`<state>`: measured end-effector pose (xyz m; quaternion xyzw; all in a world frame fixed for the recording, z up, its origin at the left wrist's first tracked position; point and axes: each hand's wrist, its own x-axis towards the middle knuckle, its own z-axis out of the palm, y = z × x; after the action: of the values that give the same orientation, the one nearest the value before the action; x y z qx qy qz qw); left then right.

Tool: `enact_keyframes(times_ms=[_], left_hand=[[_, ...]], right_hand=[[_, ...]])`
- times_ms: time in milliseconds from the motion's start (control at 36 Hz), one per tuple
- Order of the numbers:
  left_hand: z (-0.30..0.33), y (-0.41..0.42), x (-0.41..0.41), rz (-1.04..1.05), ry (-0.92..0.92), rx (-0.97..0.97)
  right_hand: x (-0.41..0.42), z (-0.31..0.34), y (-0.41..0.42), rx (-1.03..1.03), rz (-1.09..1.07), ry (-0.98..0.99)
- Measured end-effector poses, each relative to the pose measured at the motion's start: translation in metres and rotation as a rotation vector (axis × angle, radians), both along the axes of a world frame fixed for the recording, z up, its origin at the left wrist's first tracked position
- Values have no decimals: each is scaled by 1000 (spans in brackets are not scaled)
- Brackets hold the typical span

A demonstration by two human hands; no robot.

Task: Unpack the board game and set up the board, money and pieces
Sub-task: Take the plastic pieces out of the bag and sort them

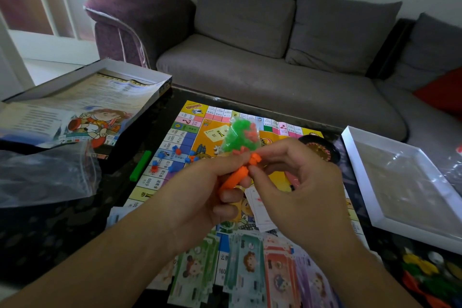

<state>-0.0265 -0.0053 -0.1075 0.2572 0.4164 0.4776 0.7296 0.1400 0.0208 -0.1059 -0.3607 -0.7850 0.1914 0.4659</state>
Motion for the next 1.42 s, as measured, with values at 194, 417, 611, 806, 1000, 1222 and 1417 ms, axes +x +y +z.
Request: enact_keyframes(times_ms=[194, 417, 611, 806, 1000, 1222, 1417], left_hand=[[0, -1, -1, -45, 14, -20], [1, 2, -4, -66, 41, -25], [4, 9, -11, -46, -5, 59], [4, 6, -6, -52, 116, 133], [1, 4, -7, -68, 137, 179], [2, 1, -3, -34, 137, 179], [-2, -2, -5, -24, 211, 221]], right_hand=[[2, 1, -2, 121, -11, -74], [5, 5, -2, 144, 8, -126], [4, 12, 1, -210, -17, 134], [3, 13, 0, -318, 66, 269], [3, 14, -1, -337, 78, 263], [-3, 11, -7, -318, 85, 340], [-10, 1, -13, -237, 8, 344]])
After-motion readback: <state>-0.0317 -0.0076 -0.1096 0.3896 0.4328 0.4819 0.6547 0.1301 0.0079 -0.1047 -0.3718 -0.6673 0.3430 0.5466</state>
